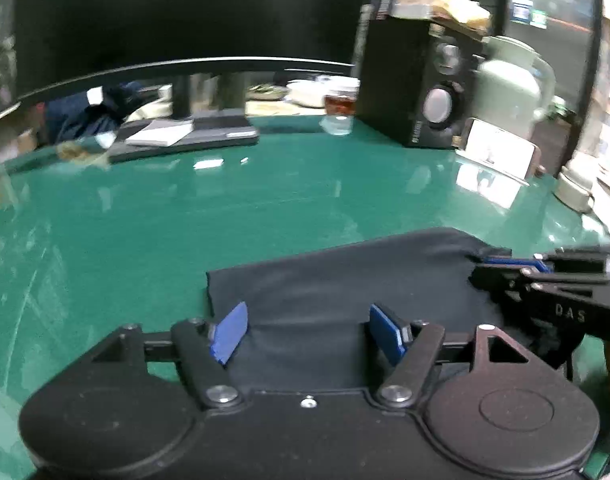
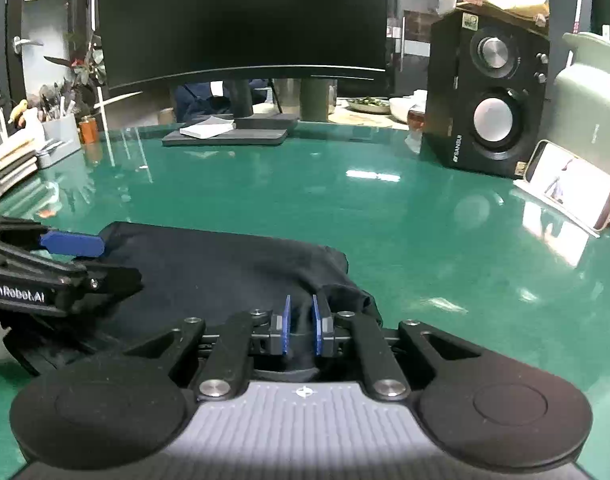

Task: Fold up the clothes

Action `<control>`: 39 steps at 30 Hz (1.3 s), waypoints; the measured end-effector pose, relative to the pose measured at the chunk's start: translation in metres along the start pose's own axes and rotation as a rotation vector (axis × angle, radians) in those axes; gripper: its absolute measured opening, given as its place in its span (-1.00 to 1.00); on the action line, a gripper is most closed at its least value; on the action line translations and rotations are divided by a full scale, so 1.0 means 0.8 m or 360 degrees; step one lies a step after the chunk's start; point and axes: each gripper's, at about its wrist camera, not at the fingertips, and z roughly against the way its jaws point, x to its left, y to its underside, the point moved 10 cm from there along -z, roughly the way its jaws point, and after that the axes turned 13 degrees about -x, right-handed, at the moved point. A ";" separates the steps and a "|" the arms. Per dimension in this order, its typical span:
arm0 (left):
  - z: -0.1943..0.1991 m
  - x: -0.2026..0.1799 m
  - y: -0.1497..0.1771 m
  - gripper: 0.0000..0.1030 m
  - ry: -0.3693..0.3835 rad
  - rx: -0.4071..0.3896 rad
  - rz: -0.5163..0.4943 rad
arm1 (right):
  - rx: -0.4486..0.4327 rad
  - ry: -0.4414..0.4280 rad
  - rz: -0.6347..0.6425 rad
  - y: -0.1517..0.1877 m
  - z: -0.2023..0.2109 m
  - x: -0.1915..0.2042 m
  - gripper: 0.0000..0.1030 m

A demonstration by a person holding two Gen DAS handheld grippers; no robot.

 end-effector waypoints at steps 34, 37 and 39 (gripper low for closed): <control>0.093 -0.021 0.042 0.97 -0.0533 -0.0042 0.0134 | -0.0050 -0.0137 0.0213 0.029 0.016 0.035 0.09; 0.087 -0.031 0.034 0.98 -0.0490 -0.0055 0.0074 | -0.0047 -0.0122 0.0222 0.030 0.015 0.035 0.11; 0.084 -0.034 0.032 0.98 -0.0473 -0.0055 0.0058 | -0.0048 -0.0113 0.0233 0.030 0.015 0.036 0.12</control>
